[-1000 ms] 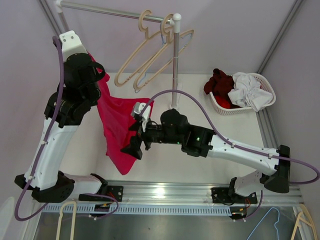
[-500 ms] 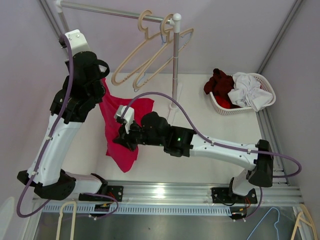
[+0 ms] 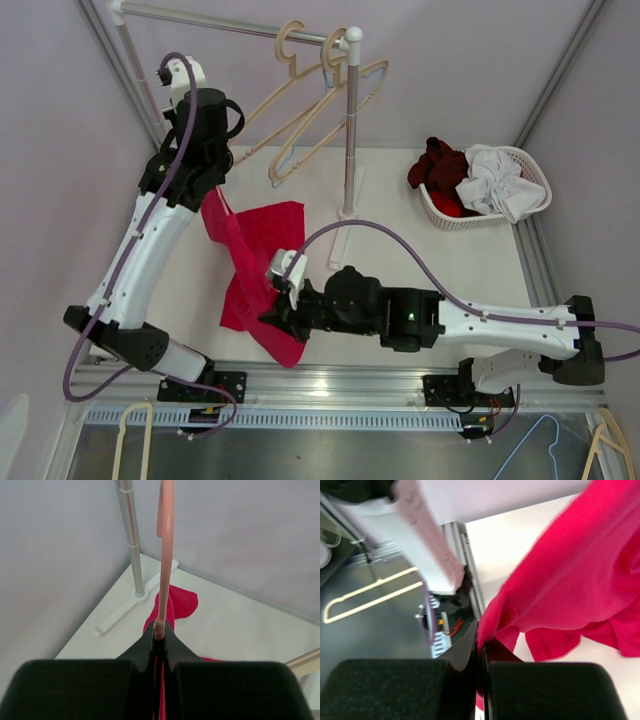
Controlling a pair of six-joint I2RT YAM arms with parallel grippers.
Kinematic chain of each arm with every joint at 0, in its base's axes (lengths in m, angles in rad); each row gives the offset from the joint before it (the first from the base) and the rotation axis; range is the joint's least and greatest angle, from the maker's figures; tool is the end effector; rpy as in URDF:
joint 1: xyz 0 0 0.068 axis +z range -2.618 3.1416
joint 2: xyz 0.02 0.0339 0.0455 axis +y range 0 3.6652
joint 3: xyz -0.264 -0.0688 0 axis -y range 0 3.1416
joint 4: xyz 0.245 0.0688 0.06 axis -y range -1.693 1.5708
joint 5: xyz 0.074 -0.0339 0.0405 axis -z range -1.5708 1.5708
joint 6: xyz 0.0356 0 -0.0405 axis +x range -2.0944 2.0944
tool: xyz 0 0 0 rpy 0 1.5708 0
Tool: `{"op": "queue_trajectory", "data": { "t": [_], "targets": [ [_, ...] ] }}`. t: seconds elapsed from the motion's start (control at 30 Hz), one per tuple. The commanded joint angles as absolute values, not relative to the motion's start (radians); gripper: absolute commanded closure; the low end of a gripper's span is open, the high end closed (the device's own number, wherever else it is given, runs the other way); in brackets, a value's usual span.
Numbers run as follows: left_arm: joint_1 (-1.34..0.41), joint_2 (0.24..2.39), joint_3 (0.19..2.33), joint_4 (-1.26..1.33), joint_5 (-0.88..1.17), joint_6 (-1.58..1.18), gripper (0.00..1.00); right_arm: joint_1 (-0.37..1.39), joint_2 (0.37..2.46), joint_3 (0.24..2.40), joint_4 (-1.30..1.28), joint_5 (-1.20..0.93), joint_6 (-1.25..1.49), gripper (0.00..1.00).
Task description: Remove the t-shirt from the hanger
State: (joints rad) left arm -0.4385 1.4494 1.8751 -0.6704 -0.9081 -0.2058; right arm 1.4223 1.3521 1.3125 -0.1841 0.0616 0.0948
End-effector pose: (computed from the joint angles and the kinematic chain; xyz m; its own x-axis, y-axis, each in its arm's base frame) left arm 0.2649 -0.0932 0.5081 -0.1266 -0.0795 -0.9888 -0.4670 0.8842 -0.0113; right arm 0.0490 0.3129 0.3972 -0.1253 -0.1988 -0.9720 -0.9707 0.2269 0.0787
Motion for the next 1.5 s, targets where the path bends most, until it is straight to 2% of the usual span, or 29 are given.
{"op": "queue_trajectory", "data": {
  "t": [0.0,0.1,0.17,0.3,0.5,0.67,0.87,0.9,0.93,0.97,1.0,1.03,1.2,1.37,1.47],
  "targets": [
    [-0.407,1.477,1.919,-0.632,-0.862,-0.239,0.99,1.479,1.286,1.211,-0.209,0.088,0.176,1.0],
    [-0.403,1.528,1.974,-0.647,-0.864,-0.233,0.99,1.479,1.269,1.045,-0.085,0.011,0.279,1.0],
    [-0.403,1.577,2.051,-0.688,-0.867,-0.235,0.99,1.482,1.313,1.003,-0.026,-0.063,0.319,1.0],
    [-0.405,1.589,2.123,-0.79,-0.821,-0.296,0.99,1.483,1.385,0.963,0.041,-0.037,0.356,1.0],
    [-0.459,1.377,2.056,-0.954,-0.565,-0.411,0.99,1.318,1.485,1.078,-0.043,-0.009,0.307,1.0],
    [-0.482,1.209,2.037,-1.087,-0.347,-0.422,0.99,1.137,1.661,1.231,-0.153,-0.024,0.339,1.0],
    [-0.482,1.002,2.026,-1.245,-0.296,-0.407,0.99,1.02,1.868,1.39,-0.27,-0.002,0.333,1.0],
    [-0.482,0.983,2.028,-1.256,-0.305,-0.397,0.99,1.017,1.888,1.411,-0.287,0.017,0.336,0.75],
    [-0.48,0.968,2.028,-1.264,-0.333,-0.39,0.99,1.019,1.905,1.449,-0.319,0.035,0.328,0.61],
    [-0.48,0.95,2.031,-1.284,-0.354,-0.384,0.99,1.02,1.928,1.468,-0.334,0.037,0.325,0.41],
    [-0.48,0.946,2.029,-1.295,-0.374,-0.373,0.99,1.023,1.937,1.485,-0.345,0.043,0.321,0.05],
    [-0.48,0.943,2.026,-1.298,-0.405,-0.368,0.99,1.028,1.945,1.515,-0.362,0.051,0.311,0.0],
    [-0.479,0.893,1.945,-1.226,-0.433,-0.348,0.99,1.1,2.057,1.658,-0.437,0.161,0.267,0.01],
    [-0.48,0.865,1.925,-1.192,-0.457,-0.33,0.99,1.14,2.193,1.822,-0.523,0.112,0.253,0.0],
    [-0.479,0.873,1.916,-1.192,-0.459,-0.325,0.99,1.152,2.247,1.838,-0.531,0.086,0.267,0.01]
  ]
}}
